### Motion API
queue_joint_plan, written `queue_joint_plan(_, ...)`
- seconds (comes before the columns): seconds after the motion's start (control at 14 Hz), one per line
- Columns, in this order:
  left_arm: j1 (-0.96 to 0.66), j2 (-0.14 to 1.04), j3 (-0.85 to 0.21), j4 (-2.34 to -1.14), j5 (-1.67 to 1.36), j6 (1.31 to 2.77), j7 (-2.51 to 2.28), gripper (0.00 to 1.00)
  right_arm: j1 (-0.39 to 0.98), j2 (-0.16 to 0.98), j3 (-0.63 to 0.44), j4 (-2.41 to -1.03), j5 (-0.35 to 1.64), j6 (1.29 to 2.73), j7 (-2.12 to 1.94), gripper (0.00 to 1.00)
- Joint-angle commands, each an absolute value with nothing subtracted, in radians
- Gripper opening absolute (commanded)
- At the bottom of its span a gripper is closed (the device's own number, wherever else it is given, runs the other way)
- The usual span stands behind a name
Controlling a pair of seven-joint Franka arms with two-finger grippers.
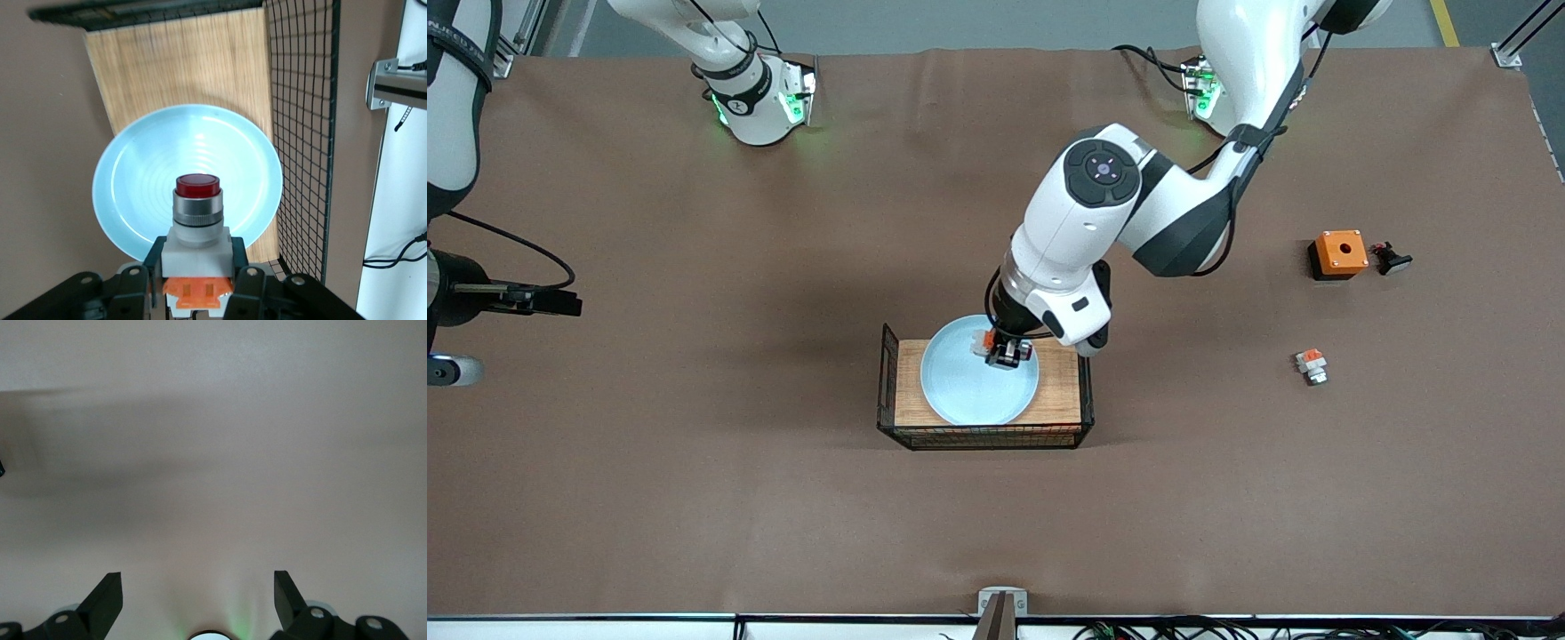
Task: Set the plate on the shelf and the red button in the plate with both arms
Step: 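Lower the red button onto the plate and open the left gripper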
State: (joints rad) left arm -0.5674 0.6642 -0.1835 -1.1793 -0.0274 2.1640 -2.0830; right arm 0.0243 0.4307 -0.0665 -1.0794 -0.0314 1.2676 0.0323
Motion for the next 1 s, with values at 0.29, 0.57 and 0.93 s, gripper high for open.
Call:
queue_joint_plan(0.29,-0.606,0.756,-0.149,-1.112,-0.014,2.252,-2.1,0.34,0.017,0.411,-0.051,-1.097,-0.035,1.262,0.023,1.0)
queue_joint_plan(0.57,-0.62,0.772,-0.143,-1.112,-0.014,2.275,-2.1,0.34,0.028,0.396,-0.054,-1.089,-0.072,1.262,0.031,1.0)
queue_joint_plan(0.93,-0.629,0.79,-0.137,-1.12,-0.014,2.255,-2.1,0.34,0.02,0.267,-0.048,-1.138,-0.017,1.232,0.041,1.0)
